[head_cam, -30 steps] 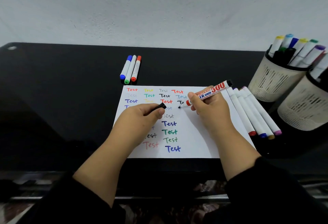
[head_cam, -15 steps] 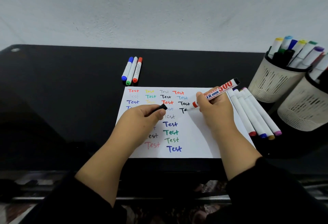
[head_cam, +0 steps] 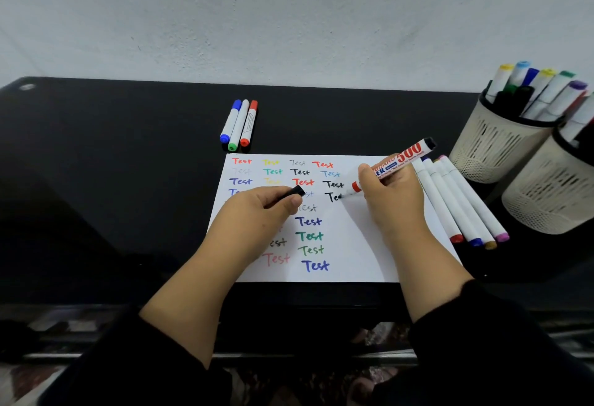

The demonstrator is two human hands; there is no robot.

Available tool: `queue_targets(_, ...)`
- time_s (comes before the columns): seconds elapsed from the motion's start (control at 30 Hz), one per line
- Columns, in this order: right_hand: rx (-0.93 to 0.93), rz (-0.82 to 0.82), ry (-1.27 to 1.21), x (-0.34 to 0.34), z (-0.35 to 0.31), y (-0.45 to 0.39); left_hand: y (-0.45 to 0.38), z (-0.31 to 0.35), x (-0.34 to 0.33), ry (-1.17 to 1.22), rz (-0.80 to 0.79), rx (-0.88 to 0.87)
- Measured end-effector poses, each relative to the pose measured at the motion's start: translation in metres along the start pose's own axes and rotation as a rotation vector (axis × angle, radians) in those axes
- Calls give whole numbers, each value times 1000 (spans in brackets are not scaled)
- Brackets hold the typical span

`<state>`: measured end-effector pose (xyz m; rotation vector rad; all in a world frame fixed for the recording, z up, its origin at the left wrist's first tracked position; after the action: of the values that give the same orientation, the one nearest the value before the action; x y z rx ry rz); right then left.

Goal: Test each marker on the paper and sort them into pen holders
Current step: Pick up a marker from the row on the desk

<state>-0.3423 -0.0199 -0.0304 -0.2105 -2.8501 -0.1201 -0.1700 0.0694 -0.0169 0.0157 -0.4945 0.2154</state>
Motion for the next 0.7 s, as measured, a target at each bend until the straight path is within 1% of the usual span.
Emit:
queue_targets(0.53,-25,56,-40,2,-1,1,-1,-1,0,-22,-2,-2)
queue_targets(0.7,-44,15,-32,3,-3,3,-1,-1,-1,-36,2,0)
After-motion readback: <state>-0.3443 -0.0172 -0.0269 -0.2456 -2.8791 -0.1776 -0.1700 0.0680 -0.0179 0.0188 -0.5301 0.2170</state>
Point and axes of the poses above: each hand's wrist, its own y-axis away from the middle knuckle, its own x-axis out of the back of the hand, z = x × y, the point moved 3 cm from there along -y, towards the middle knuckle, and after that the axes turned 13 degrees about -x, right-handed, at the moved point
